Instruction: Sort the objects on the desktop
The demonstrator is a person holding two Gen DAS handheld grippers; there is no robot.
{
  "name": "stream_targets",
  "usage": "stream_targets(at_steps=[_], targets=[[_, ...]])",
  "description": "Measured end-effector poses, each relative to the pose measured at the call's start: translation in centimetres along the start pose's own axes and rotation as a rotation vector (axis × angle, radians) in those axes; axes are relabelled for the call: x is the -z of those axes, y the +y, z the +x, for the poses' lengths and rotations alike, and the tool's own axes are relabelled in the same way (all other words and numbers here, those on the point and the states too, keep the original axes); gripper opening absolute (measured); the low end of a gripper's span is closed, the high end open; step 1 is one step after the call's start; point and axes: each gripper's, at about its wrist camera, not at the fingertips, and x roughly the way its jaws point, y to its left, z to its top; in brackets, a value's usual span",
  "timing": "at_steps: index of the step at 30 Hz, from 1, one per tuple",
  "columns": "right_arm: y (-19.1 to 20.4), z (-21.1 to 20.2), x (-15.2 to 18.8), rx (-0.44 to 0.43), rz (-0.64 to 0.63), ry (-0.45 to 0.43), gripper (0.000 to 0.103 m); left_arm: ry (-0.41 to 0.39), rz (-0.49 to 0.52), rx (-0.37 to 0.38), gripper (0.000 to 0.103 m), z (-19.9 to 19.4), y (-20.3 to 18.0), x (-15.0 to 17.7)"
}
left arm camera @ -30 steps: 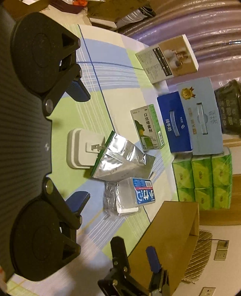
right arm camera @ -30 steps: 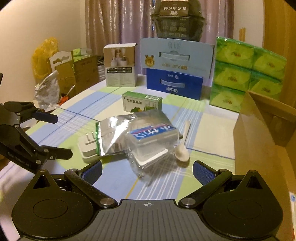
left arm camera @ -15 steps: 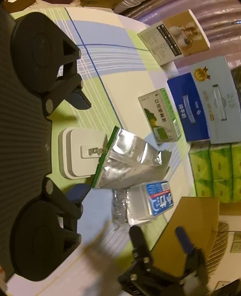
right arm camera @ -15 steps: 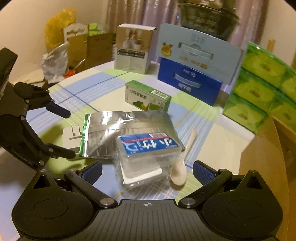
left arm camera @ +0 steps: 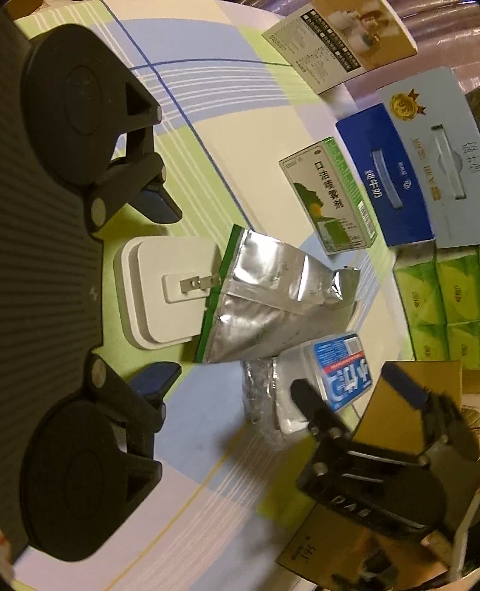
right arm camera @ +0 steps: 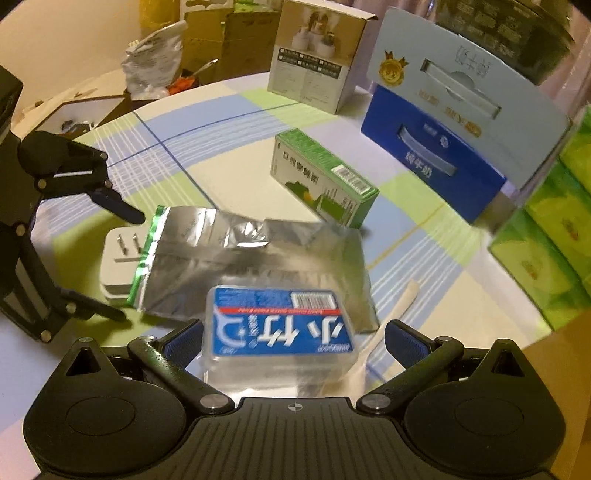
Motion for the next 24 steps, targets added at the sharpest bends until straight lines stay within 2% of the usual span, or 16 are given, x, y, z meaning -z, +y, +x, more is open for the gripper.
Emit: stream_targets(at_steps=[3,5,6,8,15,18,24], targets=[[-0.3,0.4,-0.4,-0.030,-0.024,0.032,0.101,0.004,-0.021,0.005,0.072,0.2,0.3,0.1],[-0.3,0.5,-0.5,-0.038,-0.030,0.043,0.101,0.000,-0.032,0.006,0.063,0.2,0.4,0.0],[-0.2,0.5,-0.5,-0.039,-0.027,0.046,0.100,-0.002,-0.041,0.008,0.062,0.2,0.4,0.0],[-0.1,0.5,-0.5,-0.053,-0.017,0.051,0.086,-0.003,-0.054,0.006,0.062,0.2,0.4,0.0],[1.3,-1.4,0.5,-0.008,0.046,0.044,0.085,0.041,-0.084,-0.013,0.061,-0.8,-0.8,0.4],[2.6,-3.4,1.5,0.021,0.100,0.028,0.085,0.078,-0.092,-0.016,0.061,-1.6,-2.0,0.7],[5.8,-8.3,5.6,0.041,0.321,-0.031,0.085,0.102,-0.074,-0.011,0.061,-3.7,-5.7,1.5]])
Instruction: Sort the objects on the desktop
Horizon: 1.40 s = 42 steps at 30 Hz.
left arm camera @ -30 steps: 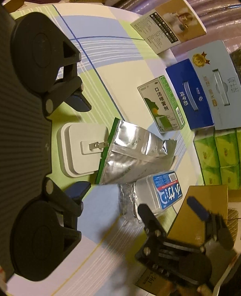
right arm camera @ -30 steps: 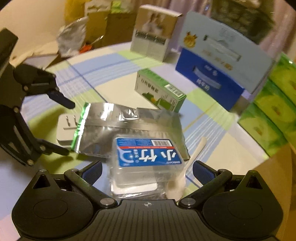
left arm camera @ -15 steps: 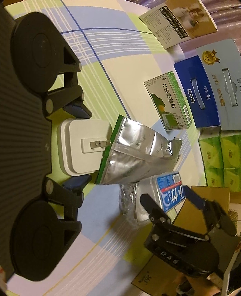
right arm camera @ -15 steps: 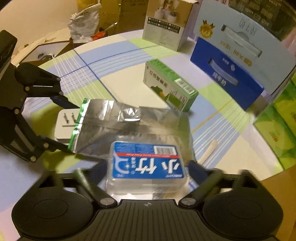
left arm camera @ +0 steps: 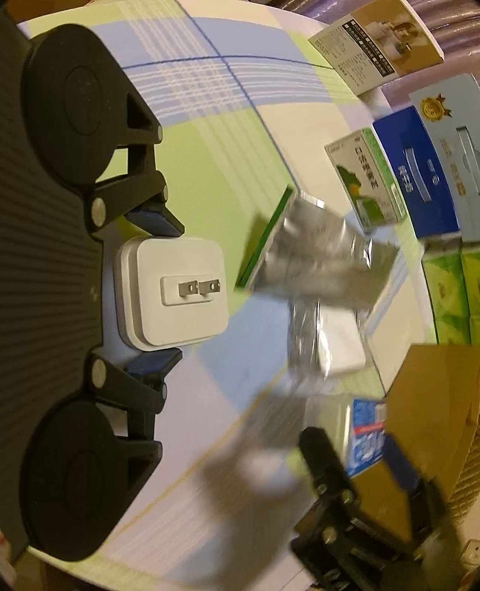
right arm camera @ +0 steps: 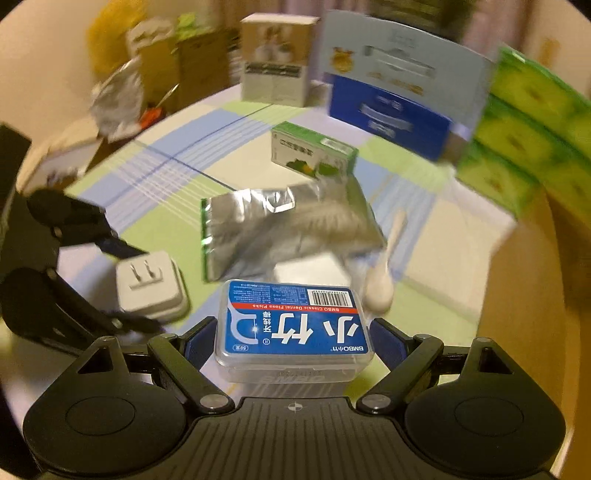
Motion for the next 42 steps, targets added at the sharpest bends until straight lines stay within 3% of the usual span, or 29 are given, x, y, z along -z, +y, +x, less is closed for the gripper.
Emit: stream_targets(at_steps=[10,15,23,37,42], targets=[[3.4,-4.7,10.1,0.141,0.230,-0.068,0.085,-0.027,-0.104,-0.059,0.061,-2.2,-6.0,3.2],[2.9,-5.2,13.0,0.195,0.305,-0.093,0.085,-0.073,-0.192,-0.099,0.061,-2.9,-7.2,4.6],[2.1,-4.8,14.0,0.215,0.326,-0.093,0.086,-0.113,-0.239,-0.142,0.061,-3.0,-7.7,5.1],[1.5,-4.3,14.5,0.188,0.385,-0.084,0.090,-0.143,-0.281,-0.141,0.065,-2.9,-7.7,5.2],[1.7,-3.8,14.5,0.188,0.383,-0.073,0.090,-0.131,-0.278,-0.147,0.061,-2.6,-7.8,5.2]])
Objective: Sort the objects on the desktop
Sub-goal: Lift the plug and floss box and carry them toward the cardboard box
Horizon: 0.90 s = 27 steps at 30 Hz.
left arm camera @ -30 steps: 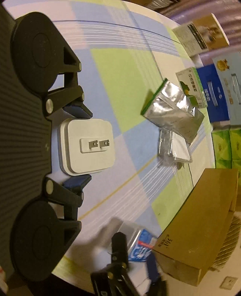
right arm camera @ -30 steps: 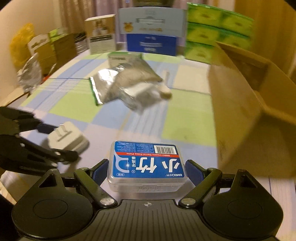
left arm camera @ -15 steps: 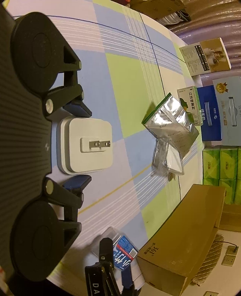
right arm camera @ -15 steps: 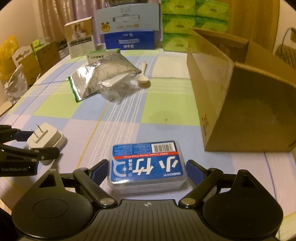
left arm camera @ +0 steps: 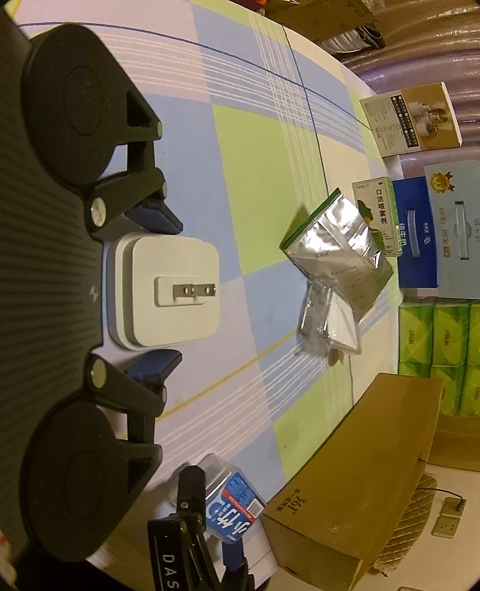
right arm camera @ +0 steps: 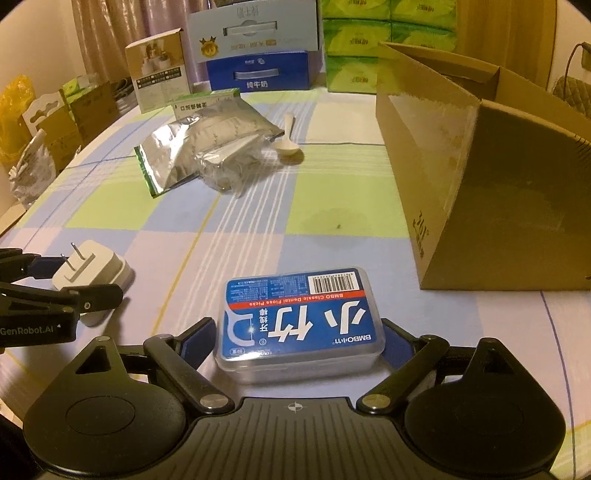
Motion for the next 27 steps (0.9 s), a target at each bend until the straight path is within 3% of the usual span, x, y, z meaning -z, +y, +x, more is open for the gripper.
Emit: stream_targets(at_steps=[1,12,21,27], targets=[[0.0,-0.1,0.0,0.003,-0.002,-0.004,0.085,0.001,0.007,-0.002,0.060,0.0,-0.1,0.0],[0.1,-2.3,-0.8,0.005,0.020,-0.108,0.084,-0.042,0.045,0.029,0.060,-1.1,-1.8,-0.9],[-0.5,-7.2,-3.6,0.026,0.002,-0.233,0.084,-0.108,0.031,0.055,0.060,-3.1,-4.1,-3.4],[-3.2,-10.7,-5.9,0.063,0.001,-0.305,0.084,-0.141,0.010,0.110,0.060,-4.2,-6.5,-5.7]])
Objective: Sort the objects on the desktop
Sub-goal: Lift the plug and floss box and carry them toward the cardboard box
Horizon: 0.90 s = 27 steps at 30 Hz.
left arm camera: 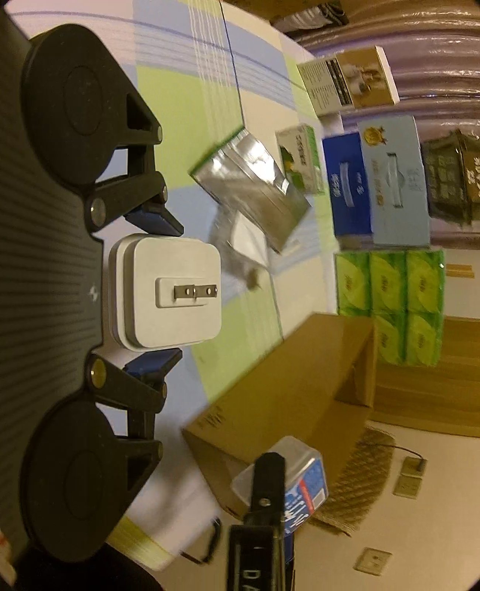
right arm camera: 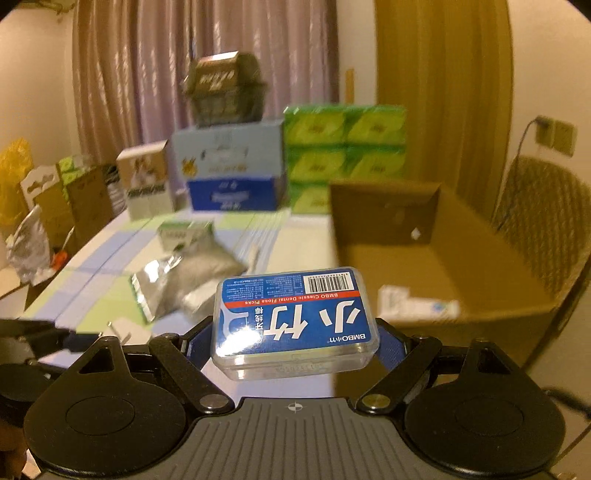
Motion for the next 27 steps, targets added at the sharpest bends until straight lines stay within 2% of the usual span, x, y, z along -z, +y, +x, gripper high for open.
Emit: stream_targets(at_steps=[8,16,24,27], targets=[[-7.9,-0.8,-3.8,0.104,0.024,-0.028,0.084,-0.065,0.038,0.082,0.060,0.4,-5.0,-5.3],[-14.8,0.1,-5.1,0.139,0.134,-0.010,0.084,-0.100,0.069,0.176,0.060,4.2,-11.0,-10.4],[-17.7,1.2,-5.3,0.142,0.177,-0.001,0.084,-0.076,0.092,0.215,0.061,9.0,-13.9,-12.0],[-18.0,1.6,-5.3,0.140,0.186,0.005,0.084,-0.075,0.105,0.201,0.063,9.4,-14.1,-12.1]])
